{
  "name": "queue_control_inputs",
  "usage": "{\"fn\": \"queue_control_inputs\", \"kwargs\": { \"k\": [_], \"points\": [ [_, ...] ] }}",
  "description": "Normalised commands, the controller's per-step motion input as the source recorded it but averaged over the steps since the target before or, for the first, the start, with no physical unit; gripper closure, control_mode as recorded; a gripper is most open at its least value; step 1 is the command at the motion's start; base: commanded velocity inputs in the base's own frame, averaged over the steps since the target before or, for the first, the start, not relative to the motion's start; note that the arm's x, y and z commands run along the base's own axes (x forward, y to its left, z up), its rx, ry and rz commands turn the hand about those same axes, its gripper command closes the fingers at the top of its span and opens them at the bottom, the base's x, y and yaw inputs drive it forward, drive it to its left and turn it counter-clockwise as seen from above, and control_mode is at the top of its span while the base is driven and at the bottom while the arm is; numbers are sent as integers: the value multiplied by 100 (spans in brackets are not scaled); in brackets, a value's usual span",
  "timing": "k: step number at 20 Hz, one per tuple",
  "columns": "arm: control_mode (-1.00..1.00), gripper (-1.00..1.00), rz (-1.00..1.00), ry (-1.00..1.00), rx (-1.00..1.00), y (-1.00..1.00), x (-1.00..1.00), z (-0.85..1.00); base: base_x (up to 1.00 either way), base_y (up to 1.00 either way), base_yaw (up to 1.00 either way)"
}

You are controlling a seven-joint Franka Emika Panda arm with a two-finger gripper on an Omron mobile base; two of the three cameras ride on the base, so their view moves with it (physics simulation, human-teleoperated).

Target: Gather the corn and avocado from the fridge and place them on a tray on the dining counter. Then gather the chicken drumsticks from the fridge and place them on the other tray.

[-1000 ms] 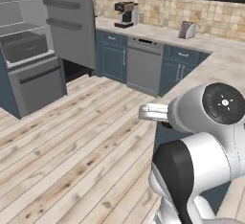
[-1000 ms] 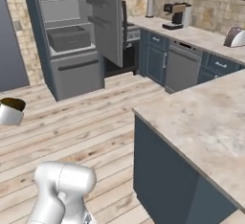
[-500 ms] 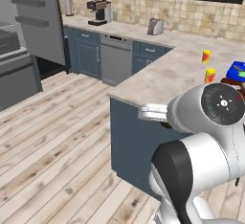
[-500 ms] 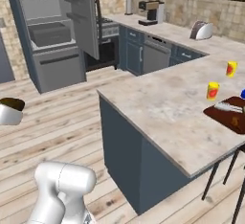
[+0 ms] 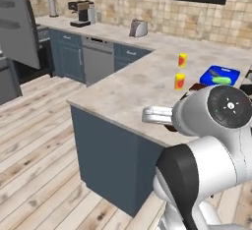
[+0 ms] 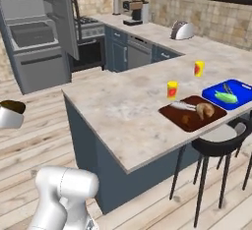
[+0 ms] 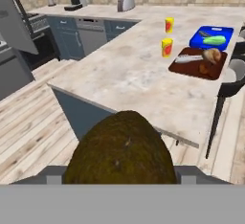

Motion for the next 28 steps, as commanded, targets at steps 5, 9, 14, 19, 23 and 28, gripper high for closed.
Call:
{"fn": "queue_control_inputs", "kwargs": {
  "k": [5,9,14,19,23,28],
  "points": [
    [100,100,0,0,0,0,0,0,7,-100,5],
    [100,100,0,0,0,0,0,0,0,-100,10],
    [100,100,0,0,0,0,0,0,0,-100,14],
    [100,100,0,0,0,0,0,0,0,-100,17],
    [100,100,0,0,0,0,0,0,0,-88,24],
    [100,100,0,0,0,0,0,0,11,-65,34]
  ]
}}
